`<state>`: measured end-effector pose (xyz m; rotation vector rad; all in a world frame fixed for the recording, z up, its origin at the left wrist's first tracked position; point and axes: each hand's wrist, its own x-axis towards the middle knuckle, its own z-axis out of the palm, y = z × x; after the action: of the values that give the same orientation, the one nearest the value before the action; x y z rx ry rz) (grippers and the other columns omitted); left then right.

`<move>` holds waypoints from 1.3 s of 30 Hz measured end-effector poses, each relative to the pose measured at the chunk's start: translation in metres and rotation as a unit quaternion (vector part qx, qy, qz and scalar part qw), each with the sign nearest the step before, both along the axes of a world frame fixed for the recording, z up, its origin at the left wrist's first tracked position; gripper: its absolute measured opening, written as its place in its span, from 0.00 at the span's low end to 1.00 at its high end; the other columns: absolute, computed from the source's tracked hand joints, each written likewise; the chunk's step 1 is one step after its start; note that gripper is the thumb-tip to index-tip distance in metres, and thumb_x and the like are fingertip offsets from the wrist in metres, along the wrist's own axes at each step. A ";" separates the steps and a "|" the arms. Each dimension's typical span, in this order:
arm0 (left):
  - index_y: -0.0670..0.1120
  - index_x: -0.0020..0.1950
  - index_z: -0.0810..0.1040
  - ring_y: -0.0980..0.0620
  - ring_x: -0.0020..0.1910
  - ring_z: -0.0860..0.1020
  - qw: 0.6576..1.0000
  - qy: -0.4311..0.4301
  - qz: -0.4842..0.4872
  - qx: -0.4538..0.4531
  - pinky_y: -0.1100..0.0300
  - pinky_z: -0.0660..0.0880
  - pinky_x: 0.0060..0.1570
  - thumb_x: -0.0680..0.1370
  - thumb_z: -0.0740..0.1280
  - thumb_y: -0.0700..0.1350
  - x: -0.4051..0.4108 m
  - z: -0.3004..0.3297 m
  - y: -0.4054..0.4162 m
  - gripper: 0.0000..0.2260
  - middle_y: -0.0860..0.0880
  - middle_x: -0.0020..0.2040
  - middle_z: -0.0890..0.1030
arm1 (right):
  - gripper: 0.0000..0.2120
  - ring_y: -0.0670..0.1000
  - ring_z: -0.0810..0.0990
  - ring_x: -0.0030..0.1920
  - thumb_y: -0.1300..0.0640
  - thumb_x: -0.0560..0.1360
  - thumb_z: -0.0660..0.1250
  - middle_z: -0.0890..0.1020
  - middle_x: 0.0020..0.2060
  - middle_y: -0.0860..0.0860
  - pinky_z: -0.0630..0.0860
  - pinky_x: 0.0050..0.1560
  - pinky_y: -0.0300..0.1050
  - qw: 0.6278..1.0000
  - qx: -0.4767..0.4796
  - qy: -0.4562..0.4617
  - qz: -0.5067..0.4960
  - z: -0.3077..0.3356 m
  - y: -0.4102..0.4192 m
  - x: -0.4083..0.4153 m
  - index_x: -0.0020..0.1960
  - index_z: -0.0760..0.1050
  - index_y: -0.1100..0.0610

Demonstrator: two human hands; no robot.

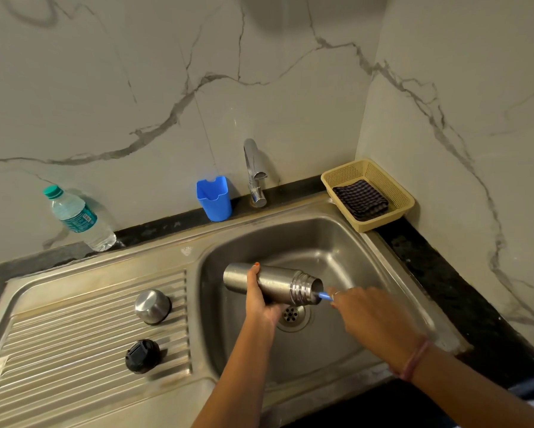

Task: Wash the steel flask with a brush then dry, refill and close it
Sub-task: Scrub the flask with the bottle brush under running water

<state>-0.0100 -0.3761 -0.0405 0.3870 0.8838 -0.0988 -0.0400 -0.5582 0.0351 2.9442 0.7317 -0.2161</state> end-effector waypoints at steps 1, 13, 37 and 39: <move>0.41 0.68 0.69 0.35 0.55 0.79 1.000 0.001 -0.005 0.001 0.32 0.74 0.57 0.72 0.76 0.49 0.001 0.000 -0.001 0.29 0.36 0.57 0.79 | 0.17 0.52 0.80 0.45 0.54 0.83 0.51 0.80 0.47 0.51 0.61 0.29 0.41 1.000 0.003 -0.003 0.006 -0.004 0.003 -0.001 0.71 0.64 0.50; 0.42 0.66 0.69 0.36 0.56 0.79 1.000 -0.005 0.013 -0.003 0.33 0.72 0.62 0.72 0.76 0.47 0.011 -0.001 0.007 0.27 0.37 0.58 0.79 | 0.15 0.47 0.77 0.38 0.48 0.81 0.57 0.80 0.42 0.49 0.74 0.40 0.41 0.987 0.089 0.118 -0.059 0.000 -0.019 0.032 0.64 0.74 0.49; 0.42 0.66 0.69 0.36 0.53 0.78 1.000 0.014 0.009 0.005 0.33 0.74 0.50 0.72 0.76 0.48 0.013 -0.010 0.012 0.27 0.37 0.56 0.79 | 0.13 0.45 0.72 0.34 0.48 0.80 0.61 0.75 0.34 0.46 0.66 0.36 0.39 0.926 0.163 0.318 -0.118 0.010 -0.040 0.047 0.58 0.78 0.52; 0.42 0.65 0.69 0.37 0.52 0.78 1.000 0.012 0.000 0.004 0.33 0.74 0.54 0.73 0.75 0.48 0.012 -0.010 0.006 0.26 0.37 0.55 0.79 | 0.13 0.46 0.72 0.36 0.48 0.80 0.60 0.75 0.36 0.47 0.66 0.37 0.40 0.926 0.155 0.323 -0.118 0.005 -0.028 0.049 0.56 0.78 0.54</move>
<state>0.0016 -0.3696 -0.0507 0.3937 0.9073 -0.0994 0.0089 -0.5862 0.0398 3.2602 0.4874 -1.2423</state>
